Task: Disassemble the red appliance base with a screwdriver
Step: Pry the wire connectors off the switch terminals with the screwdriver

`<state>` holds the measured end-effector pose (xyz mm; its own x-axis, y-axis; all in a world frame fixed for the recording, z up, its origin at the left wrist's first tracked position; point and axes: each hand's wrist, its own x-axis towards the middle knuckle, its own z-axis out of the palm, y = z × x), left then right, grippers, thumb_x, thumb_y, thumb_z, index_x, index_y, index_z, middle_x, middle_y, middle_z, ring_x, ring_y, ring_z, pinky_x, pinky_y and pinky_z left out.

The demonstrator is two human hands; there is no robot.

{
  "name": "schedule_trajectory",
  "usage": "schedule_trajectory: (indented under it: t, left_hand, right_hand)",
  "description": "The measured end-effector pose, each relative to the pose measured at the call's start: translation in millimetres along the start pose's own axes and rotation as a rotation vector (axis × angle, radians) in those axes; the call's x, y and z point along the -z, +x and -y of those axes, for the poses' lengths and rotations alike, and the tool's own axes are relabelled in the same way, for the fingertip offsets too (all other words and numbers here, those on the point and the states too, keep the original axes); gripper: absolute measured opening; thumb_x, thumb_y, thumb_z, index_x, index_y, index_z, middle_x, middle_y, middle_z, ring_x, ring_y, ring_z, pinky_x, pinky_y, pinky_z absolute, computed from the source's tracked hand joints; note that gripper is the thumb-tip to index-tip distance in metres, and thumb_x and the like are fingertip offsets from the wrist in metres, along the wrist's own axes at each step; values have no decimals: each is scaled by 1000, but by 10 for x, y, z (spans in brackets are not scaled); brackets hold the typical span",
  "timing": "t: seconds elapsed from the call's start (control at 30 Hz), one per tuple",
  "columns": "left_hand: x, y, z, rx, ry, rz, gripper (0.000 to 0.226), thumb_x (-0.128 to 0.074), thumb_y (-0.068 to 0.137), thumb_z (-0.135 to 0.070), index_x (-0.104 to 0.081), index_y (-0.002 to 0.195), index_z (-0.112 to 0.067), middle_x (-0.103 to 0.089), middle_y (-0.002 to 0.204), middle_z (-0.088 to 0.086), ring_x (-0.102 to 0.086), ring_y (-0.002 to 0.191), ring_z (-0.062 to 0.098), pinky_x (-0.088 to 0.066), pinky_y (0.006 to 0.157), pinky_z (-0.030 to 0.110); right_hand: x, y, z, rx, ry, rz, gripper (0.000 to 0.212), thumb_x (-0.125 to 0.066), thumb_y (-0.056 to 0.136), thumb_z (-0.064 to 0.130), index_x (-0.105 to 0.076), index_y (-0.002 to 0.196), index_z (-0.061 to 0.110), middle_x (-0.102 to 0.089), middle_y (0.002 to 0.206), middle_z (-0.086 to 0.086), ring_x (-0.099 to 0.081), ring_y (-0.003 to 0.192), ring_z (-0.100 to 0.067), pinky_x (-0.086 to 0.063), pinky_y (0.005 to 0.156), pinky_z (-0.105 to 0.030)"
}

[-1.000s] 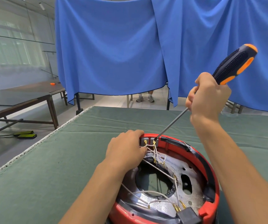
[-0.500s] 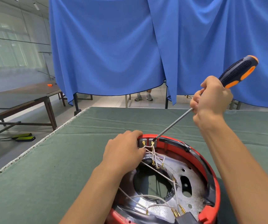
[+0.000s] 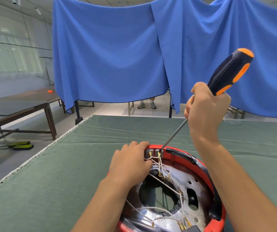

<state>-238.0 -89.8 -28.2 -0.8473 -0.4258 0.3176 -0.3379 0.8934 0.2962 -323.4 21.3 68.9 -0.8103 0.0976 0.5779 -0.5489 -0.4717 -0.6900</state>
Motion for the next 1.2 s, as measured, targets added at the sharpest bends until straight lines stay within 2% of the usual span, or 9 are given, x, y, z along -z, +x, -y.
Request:
schedule_trajectory:
  t: [0.1, 0.17, 0.27, 0.37, 0.6, 0.77, 0.87, 1.03, 1.2]
  left_hand:
    - [4, -1, -2, 2, -7, 0, 52, -52, 88, -40, -36, 138, -37, -51, 127, -7, -45, 118, 20, -35, 91, 35]
    - [7, 7, 1, -2, -12, -4, 50, -52, 88, -39, -38, 136, -37, -51, 125, -7, -46, 118, 20, -35, 90, 35]
    - [-13, 11, 21, 2, -17, -6, 49, -52, 88, -39, -39, 135, -37, -52, 125, -7, -46, 118, 20, -35, 91, 36]
    - [-31, 26, 36, 3, -15, -7, 50, -51, 88, -40, -38, 136, -38, -51, 126, -8, -46, 118, 19, -36, 92, 37]
    - [-38, 27, 25, 2, -23, -9, 51, -50, 87, -40, -37, 137, -38, -51, 125, -8, -45, 119, 19, -36, 93, 35]
    - [-39, 21, 16, 2, -22, -8, 50, -50, 87, -40, -38, 135, -39, -51, 125, -8, -45, 119, 19, -35, 92, 35]
    - [-28, 35, 36, 11, -43, -2, 50, -52, 85, -39, -40, 133, -40, -51, 125, -10, -46, 119, 18, -36, 92, 35]
    - [-2, 62, 33, 21, -79, 5, 46, -54, 84, -38, -45, 129, -40, -53, 126, -9, -47, 120, 17, -37, 92, 34]
    - [-5, 22, 19, 24, -58, 18, 46, -54, 84, -37, -44, 129, -39, -52, 126, -7, -47, 119, 20, -37, 91, 34]
  right_hand:
    - [-34, 8, -5, 27, -59, 51, 31, -48, 68, 11, -18, 64, 6, -18, 58, -21, -18, 55, -44, -19, 44, -38]
    - [-77, 57, -14, 11, -92, 73, 30, -47, 67, 12, -17, 65, 11, -18, 58, -16, -18, 58, -44, -20, 45, -39]
    - [-173, 217, -81, -99, -155, 96, 28, -46, 66, 14, -19, 62, 19, -18, 58, -6, -19, 62, -32, -19, 52, -39]
    - [-264, 399, -178, -224, -257, 106, 30, -49, 71, 13, -21, 61, 21, -21, 58, -3, -21, 61, -23, -21, 55, -38]
    - [-304, 665, -415, -446, -294, 75, 20, -47, 74, 9, -31, 66, 17, -27, 58, 0, -25, 47, -16, -26, 38, -18]
    - [-297, 661, -427, -530, -297, 51, 15, -48, 75, 8, -36, 70, 15, -31, 60, -1, -27, 44, -13, -26, 38, -19]
    - [-243, 597, -342, -461, -240, 75, 22, -48, 73, 7, -30, 67, 17, -27, 56, 0, -26, 38, -12, -24, 37, -18]
    - [-148, 346, -185, -191, -125, 155, 32, -47, 72, 6, -21, 61, 21, -16, 53, -1, -16, 41, -17, -20, 39, -19]
    - [-122, 290, -139, -144, -222, 115, 28, -49, 75, 7, -26, 61, 17, -21, 50, -3, -22, 38, -19, -26, 41, -25]
